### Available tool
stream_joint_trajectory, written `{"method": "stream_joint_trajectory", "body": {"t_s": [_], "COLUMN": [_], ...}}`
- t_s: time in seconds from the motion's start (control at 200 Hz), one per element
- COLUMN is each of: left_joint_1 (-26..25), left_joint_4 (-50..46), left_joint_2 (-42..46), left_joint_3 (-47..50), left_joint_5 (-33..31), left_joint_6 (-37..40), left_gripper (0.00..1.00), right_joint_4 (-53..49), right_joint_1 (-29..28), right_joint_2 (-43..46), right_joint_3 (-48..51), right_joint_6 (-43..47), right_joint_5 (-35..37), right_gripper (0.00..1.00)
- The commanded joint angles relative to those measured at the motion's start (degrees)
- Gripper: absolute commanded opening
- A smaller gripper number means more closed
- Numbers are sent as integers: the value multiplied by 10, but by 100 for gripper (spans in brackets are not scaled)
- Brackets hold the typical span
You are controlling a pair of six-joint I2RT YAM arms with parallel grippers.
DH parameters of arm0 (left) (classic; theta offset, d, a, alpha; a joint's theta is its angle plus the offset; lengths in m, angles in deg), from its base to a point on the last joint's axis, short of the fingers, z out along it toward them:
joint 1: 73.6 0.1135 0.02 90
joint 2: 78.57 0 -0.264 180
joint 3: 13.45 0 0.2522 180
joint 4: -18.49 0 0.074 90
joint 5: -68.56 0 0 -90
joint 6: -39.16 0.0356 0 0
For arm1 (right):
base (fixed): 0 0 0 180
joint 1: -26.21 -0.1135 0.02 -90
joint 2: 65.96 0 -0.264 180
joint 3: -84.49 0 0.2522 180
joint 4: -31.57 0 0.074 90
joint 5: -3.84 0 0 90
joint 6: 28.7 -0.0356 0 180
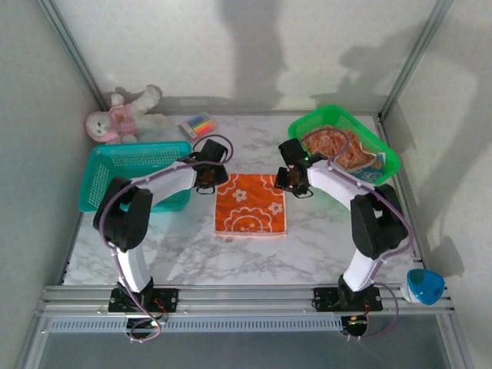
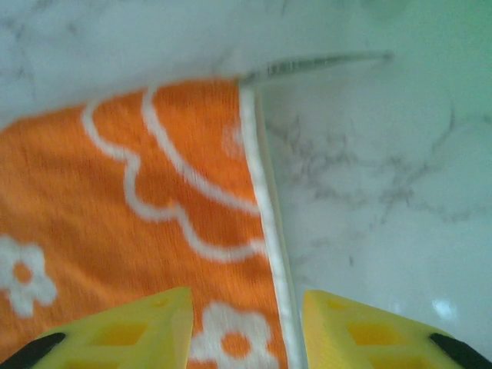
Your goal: Fold and stack the towels
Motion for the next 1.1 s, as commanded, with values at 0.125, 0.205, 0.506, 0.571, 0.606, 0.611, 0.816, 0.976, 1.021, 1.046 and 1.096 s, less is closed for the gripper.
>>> {"method": "stream_joint_trajectory", "body": {"t_s": [0.125, 0.205, 0.506, 0.571, 0.606, 0.611, 0.816, 0.976, 1.021, 1.046, 1.096], "left_joint_1": [27, 32, 39, 39, 39, 39, 34, 31, 29, 28, 25], "left_joint_4": [-23, -23, -17, -14, -12, -12, -11, -6, -5, -5, -4], "left_joint_2": [-75, -93, -126, -125, -126, -126, -115, -108, -107, -108, -109], "left_joint_3": [-73, -84, -99, -94, -92, -91, -82, -74, -73, -74, -74], "left_joint_5": [-12, -5, 26, 32, 34, 35, 35, 38, 39, 39, 40], "left_joint_6": [20, 26, 32, 32, 32, 32, 35, 39, 41, 42, 43], "left_gripper": [43, 43, 40, 39, 39, 39, 39, 35, 35, 34, 33], "right_joint_4": [-13, -14, -22, -20, -19, -19, -13, 6, 7, 9, 8], "right_joint_1": [35, 42, 59, 59, 59, 59, 60, 55, 52, 52, 52], "right_joint_2": [-91, -120, -186, -191, -194, -195, -188, -159, -152, -150, -146], "right_joint_3": [-100, -127, -180, -180, -178, -178, -156, -127, -124, -123, -124], "right_joint_6": [6, 6, 0, 0, -1, -1, -16, -23, -22, -21, -20], "right_joint_5": [-20, -30, -49, -51, -51, -52, -64, -57, -51, -49, -49], "right_gripper": [40, 38, 36, 36, 36, 36, 36, 37, 37, 37, 37]}}
